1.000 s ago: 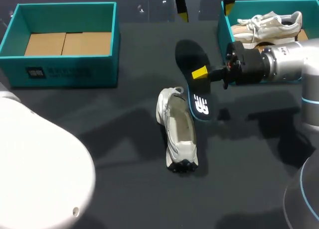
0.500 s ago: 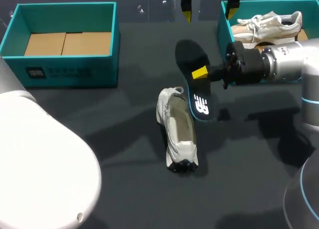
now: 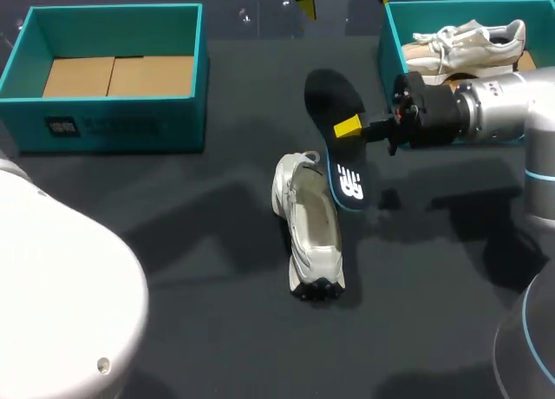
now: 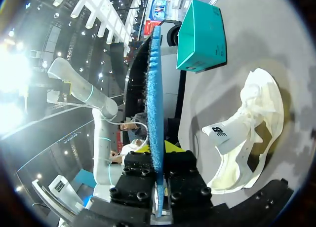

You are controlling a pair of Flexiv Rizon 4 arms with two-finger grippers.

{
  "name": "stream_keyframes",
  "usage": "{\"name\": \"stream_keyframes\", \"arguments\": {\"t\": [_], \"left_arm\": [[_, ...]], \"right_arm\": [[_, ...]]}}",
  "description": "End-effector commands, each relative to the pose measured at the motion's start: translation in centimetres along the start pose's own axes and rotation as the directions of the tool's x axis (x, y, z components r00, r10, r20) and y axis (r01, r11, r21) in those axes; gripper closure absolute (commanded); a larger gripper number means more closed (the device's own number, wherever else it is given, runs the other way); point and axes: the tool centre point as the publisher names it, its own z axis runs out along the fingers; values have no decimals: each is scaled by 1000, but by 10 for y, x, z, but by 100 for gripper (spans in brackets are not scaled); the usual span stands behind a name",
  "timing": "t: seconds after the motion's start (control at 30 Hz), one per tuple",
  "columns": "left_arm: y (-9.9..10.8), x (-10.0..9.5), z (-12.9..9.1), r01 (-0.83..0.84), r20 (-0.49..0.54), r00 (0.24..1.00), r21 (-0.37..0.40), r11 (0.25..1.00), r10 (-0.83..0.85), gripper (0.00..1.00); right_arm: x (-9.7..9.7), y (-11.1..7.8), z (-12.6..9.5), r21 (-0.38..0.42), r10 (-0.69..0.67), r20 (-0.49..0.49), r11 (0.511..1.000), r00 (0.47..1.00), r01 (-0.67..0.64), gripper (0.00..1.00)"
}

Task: Take the shoe out of the shoebox, open the shoe tongue, remove and reinsert the insole, then place the shoe into the shoebox

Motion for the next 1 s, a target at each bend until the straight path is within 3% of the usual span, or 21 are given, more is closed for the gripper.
{"name": "stream_keyframes", "arguments": {"t": [0.03, 0.53, 0.73, 0.9, 1.0], "left_arm": [[-7, 40, 8, -18, 402, 916, 4, 1000, 15, 0], [-2, 63, 26, -55, 627, 779, 64, 996, 3, 0], [-4, 68, 32, -77, 709, 705, 49, 996, 19, 0], [1, 80, 39, -62, 810, 586, 30, 998, 12, 0], [2, 83, 41, -63, 814, 580, 2, 998, 35, 0]], "right_arm": [[0, -1, 1, -2, 0, 1, 1000, 1000, 0, 100], [0, -1, 1, -2, 0, 1, 1000, 1000, 0, 100], [0, -1, 1, -2, 0, 1, 1000, 1000, 0, 100], [0, -1, 1, -2, 0, 1, 1000, 1000, 0, 100], [0, -1, 1, -2, 0, 1, 1000, 1000, 0, 100]]}}
